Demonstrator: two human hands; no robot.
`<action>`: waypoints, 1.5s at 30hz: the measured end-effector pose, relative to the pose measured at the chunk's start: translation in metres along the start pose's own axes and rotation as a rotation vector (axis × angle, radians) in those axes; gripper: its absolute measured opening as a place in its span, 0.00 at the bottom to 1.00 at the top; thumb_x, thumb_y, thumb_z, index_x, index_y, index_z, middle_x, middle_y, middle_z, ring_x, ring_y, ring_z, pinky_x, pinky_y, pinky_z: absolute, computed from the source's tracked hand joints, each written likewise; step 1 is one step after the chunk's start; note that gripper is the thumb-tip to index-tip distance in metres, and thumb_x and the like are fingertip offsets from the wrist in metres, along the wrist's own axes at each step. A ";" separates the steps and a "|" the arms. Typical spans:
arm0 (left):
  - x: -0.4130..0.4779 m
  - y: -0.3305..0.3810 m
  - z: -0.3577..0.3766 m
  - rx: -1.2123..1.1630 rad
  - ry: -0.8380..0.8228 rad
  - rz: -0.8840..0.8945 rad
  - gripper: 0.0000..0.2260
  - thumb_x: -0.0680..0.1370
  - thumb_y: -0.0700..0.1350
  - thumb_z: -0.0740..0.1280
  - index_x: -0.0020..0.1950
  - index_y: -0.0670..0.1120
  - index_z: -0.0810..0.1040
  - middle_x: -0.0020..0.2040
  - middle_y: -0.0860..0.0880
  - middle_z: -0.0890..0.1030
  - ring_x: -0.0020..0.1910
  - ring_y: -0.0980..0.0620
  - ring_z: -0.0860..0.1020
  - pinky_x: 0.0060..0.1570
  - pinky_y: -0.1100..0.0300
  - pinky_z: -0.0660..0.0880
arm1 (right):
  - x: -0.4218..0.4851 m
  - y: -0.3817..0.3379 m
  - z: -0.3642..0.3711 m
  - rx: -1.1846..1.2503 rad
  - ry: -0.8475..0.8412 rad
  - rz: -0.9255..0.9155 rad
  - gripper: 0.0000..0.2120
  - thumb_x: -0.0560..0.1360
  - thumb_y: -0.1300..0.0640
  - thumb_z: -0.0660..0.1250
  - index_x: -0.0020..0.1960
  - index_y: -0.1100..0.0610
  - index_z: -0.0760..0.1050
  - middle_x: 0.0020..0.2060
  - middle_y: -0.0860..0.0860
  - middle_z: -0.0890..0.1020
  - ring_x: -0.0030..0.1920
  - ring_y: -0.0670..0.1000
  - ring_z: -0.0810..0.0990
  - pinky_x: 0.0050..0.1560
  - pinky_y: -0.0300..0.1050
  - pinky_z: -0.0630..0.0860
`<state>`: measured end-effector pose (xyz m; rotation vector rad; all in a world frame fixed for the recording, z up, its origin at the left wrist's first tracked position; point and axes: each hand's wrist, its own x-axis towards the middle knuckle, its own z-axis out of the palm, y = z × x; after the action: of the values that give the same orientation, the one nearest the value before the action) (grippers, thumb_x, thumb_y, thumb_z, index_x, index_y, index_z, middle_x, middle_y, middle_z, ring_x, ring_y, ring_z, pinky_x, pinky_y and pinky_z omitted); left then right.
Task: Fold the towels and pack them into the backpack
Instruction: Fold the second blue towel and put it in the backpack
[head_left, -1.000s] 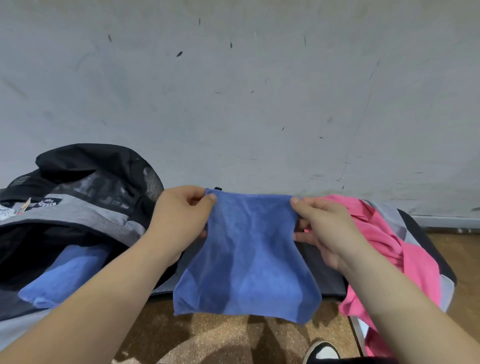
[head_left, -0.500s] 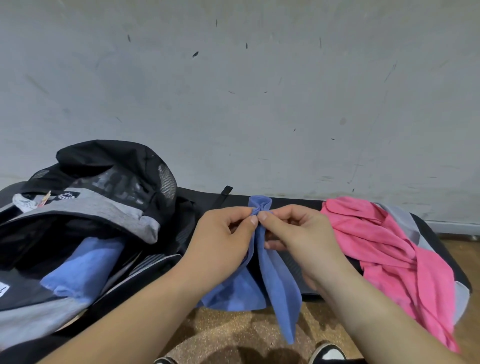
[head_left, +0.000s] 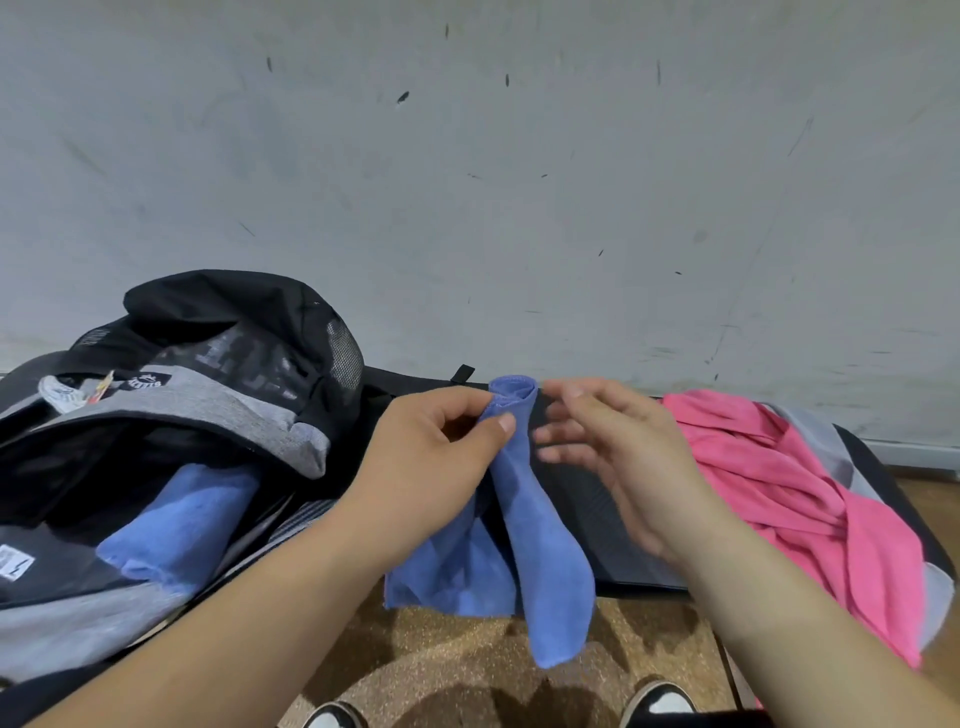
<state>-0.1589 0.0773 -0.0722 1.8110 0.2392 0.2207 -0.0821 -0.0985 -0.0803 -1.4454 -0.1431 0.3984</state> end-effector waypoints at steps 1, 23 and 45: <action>-0.002 0.004 -0.002 -0.039 -0.021 -0.011 0.06 0.81 0.43 0.71 0.47 0.48 0.87 0.45 0.39 0.86 0.44 0.45 0.84 0.56 0.36 0.81 | 0.004 0.002 -0.007 -0.076 0.027 -0.017 0.17 0.74 0.52 0.76 0.61 0.54 0.82 0.51 0.52 0.84 0.52 0.52 0.84 0.56 0.50 0.81; -0.043 0.034 -0.047 -0.338 -0.271 -0.002 0.10 0.82 0.46 0.64 0.58 0.45 0.81 0.41 0.45 0.81 0.32 0.51 0.78 0.27 0.60 0.77 | -0.071 -0.043 -0.020 0.215 -0.360 -0.124 0.25 0.69 0.47 0.81 0.59 0.61 0.83 0.53 0.61 0.87 0.51 0.57 0.87 0.47 0.50 0.84; 0.061 -0.026 -0.006 0.225 -0.075 -0.169 0.09 0.84 0.43 0.63 0.52 0.47 0.84 0.41 0.47 0.83 0.37 0.52 0.79 0.46 0.49 0.83 | 0.042 0.007 -0.038 -0.137 0.166 -0.008 0.09 0.78 0.58 0.74 0.49 0.65 0.84 0.43 0.60 0.84 0.42 0.53 0.81 0.41 0.45 0.77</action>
<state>-0.1030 0.1063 -0.0946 2.0053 0.3744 0.0057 -0.0316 -0.1191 -0.0986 -1.6061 -0.0428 0.2645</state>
